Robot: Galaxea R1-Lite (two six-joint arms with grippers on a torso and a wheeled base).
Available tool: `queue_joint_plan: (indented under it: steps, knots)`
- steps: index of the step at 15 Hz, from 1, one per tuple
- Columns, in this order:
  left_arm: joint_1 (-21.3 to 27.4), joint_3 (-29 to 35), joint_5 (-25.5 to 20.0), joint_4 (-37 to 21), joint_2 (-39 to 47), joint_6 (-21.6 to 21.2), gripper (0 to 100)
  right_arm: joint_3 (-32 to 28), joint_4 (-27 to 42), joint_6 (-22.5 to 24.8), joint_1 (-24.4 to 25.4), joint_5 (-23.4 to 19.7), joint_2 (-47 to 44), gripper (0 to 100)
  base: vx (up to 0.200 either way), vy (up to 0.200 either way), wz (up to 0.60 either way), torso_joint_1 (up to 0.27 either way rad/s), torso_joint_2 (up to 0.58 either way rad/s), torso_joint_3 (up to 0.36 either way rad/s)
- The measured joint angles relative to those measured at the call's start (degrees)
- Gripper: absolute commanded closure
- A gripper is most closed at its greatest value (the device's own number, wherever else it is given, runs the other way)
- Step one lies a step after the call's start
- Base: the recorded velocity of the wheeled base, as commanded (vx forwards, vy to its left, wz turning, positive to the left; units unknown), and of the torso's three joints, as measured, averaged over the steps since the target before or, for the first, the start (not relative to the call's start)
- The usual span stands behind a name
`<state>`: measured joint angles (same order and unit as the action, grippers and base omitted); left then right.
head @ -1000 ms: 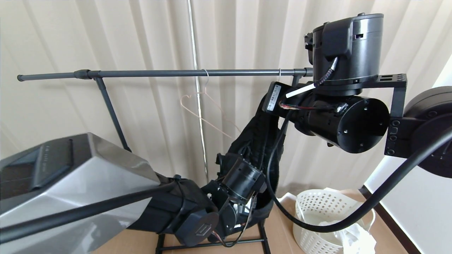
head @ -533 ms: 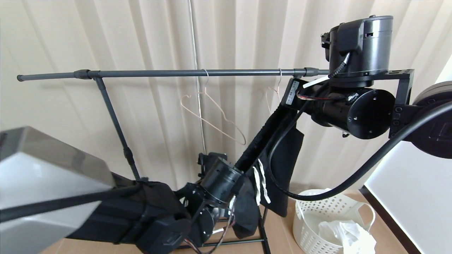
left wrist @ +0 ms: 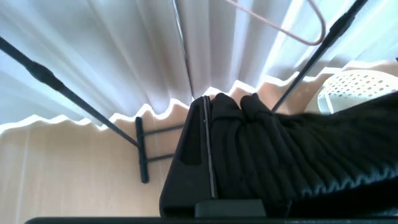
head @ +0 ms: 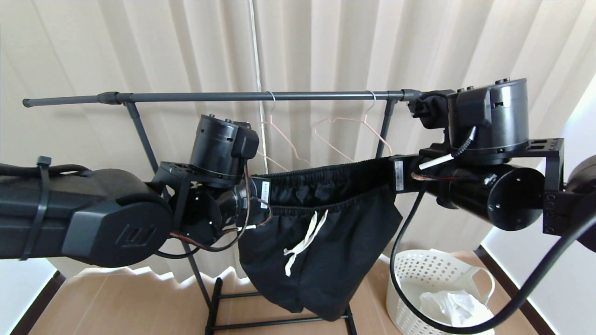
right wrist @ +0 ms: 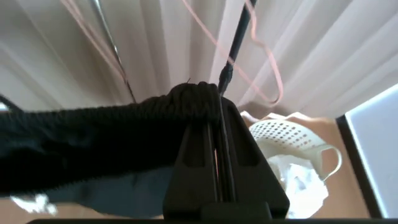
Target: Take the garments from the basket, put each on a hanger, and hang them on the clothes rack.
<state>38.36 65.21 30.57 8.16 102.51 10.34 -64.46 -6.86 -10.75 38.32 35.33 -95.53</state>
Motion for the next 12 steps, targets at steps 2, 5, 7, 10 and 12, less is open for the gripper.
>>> queue_joint_plan:
  steps: [2,5,7,10,12]
  knots:
    - [-0.16,2.55,-0.01,-5.47,-0.41,-0.22,100,4.11,-3.29,6.02,0.07,-2.29,1.69,100,0.000,0.000,0.00,0.000,0.00,0.000]
    - [-0.22,7.73,-0.04,-14.97,-0.63,-0.02,100,7.35,-6.40,9.12,-0.45,-2.99,2.94,100,0.000,0.000,0.00,0.000,0.00,0.000]
    - [-0.77,9.96,-0.11,-19.18,-0.78,0.13,100,7.80,-6.52,10.15,-2.18,-3.01,3.11,100,0.000,0.000,0.00,0.000,0.00,0.000]
    - [-2.79,11.34,-0.15,-22.52,-1.08,0.15,100,8.37,-6.60,12.64,-6.51,-3.17,3.30,100,0.000,0.000,0.00,0.000,0.00,0.000]
    - [-4.11,11.64,-0.12,-23.10,-1.57,0.13,100,8.77,-6.95,13.90,-9.46,-3.39,3.44,100,0.000,0.000,0.00,0.000,0.00,0.000]
